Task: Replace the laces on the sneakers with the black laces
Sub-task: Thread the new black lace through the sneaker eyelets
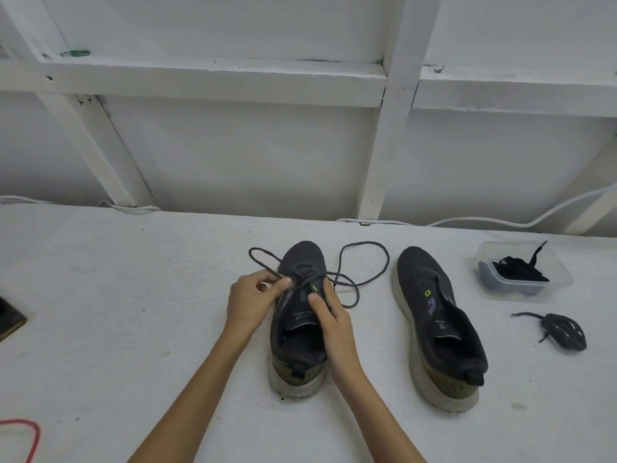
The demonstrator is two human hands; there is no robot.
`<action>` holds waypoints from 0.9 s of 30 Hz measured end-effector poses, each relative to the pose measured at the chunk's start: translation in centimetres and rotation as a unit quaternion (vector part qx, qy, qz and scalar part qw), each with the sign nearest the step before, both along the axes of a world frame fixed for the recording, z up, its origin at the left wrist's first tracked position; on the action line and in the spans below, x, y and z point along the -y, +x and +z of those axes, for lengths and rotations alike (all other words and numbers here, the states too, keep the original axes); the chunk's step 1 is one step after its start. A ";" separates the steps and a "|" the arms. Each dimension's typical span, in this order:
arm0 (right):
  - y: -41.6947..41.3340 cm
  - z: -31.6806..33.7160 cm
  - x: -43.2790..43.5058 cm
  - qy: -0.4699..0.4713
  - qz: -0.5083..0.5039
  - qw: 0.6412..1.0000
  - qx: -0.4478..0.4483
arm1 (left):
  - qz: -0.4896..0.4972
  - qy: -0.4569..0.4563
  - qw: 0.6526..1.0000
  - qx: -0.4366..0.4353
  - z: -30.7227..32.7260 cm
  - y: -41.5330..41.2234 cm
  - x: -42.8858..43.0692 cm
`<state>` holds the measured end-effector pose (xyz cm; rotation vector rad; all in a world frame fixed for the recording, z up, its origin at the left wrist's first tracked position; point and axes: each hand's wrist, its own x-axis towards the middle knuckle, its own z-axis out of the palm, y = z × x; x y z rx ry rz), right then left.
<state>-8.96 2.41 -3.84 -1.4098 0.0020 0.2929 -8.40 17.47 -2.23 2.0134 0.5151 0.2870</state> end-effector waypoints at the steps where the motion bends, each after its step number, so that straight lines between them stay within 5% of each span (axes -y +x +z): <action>1: 0.0 0.1 0.1 -0.002 0.001 1.000 0.001 | 0.042 -0.004 0.999 0.026 0.5 0.3 -0.4; 5: 0.0 0.0 0.2 -0.007 0.006 1.000 0.000 | 0.186 -0.077 0.971 0.126 2.6 0.9 -1.9; 9: -0.1 0.1 -0.1 -0.015 0.000 1.000 0.002 | 0.080 -0.101 0.991 0.039 1.0 0.2 0.0; 13: -0.1 0.0 -0.1 -0.027 0.001 1.000 0.003 | 0.011 -0.027 1.000 0.004 -0.7 -0.2 1.4; 19: 0.0 -0.2 0.3 -0.026 0.014 1.000 0.000 | 0.200 -0.063 0.968 0.142 2.1 0.8 -1.7; 27: 0.0 -0.3 0.1 -0.017 0.003 1.000 -0.002 | 0.020 -0.032 0.999 0.014 -0.9 -0.7 1.6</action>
